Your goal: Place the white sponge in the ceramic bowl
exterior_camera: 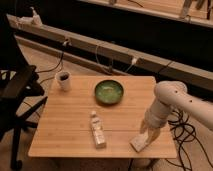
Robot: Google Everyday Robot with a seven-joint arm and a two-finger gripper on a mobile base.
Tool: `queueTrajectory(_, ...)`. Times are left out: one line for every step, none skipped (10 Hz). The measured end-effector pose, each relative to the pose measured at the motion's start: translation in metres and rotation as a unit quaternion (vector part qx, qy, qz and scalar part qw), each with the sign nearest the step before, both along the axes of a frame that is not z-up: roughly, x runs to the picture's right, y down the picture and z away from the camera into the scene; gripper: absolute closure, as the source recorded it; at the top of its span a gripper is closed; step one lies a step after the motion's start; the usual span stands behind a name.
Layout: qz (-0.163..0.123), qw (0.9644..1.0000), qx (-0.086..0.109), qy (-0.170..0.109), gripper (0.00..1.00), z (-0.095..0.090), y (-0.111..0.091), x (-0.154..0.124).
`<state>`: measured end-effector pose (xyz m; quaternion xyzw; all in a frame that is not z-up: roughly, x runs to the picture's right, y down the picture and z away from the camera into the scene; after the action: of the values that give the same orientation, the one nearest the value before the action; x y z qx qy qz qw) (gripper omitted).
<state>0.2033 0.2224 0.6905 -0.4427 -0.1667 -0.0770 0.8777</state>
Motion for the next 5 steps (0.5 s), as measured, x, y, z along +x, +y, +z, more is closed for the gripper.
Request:
queueTrajectory(-0.008, 0.9997, 0.021, 0.009, 0.28, 0.004, 0.001, -0.003)
queueTrajectory(-0.013, 0.9993, 0.033, 0.014, 0.23, 0.008, 0.005, -0.004)
queueTrajectory(-0.020, 0.9985, 0.046, 0.024, 0.20, 0.013, 0.010, -0.003)
queueTrajectory(-0.029, 0.9970, 0.064, 0.032, 0.20, 0.021, 0.013, -0.006)
queueTrajectory(-0.033, 0.9960, 0.074, 0.038, 0.20, 0.026, 0.015, -0.006)
